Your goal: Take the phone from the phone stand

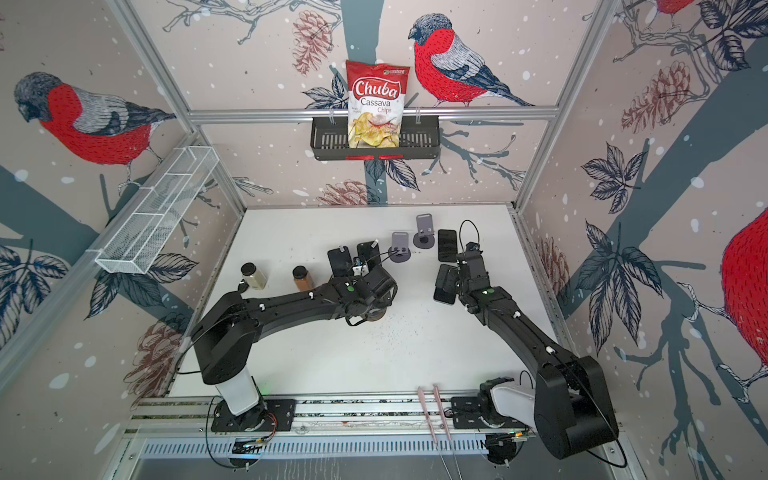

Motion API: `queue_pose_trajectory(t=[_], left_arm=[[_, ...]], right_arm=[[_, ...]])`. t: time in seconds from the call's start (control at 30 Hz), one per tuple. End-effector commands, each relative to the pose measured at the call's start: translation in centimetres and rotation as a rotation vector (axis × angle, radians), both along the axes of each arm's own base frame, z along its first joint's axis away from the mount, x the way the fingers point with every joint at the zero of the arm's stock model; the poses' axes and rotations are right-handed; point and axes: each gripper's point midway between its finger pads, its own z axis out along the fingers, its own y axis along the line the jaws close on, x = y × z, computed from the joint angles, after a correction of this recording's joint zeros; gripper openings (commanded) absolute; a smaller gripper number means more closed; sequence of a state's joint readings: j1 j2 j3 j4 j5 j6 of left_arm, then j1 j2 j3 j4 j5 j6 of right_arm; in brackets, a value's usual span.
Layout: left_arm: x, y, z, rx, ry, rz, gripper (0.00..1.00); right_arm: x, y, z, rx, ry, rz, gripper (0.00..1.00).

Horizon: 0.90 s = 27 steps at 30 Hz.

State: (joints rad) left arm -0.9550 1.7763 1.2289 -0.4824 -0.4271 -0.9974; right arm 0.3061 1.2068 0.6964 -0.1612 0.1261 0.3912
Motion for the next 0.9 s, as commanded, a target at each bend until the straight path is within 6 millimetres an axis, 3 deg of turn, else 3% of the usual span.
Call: queue_pose_trajectory(t=[0.0, 0.6, 0.87], left_arm=[[0.11, 0.32, -0.19, 0.023, -0.002, 0.021, 0.95], [0.2, 0.39, -0.67, 0.033, 0.0, 0.029, 0.7], [-0.02, 0.75, -0.47, 0.032, -0.003, 0.03, 0.67]], right_arm=[[0.27, 0.34, 0.45, 0.024, -0.021, 0.007, 0.99], [0.27, 0.75, 0.46, 0.042, -0.016, 0.025, 0.99], [0.23, 0.9, 0.7, 0.052, -0.02, 0.032, 0.99]])
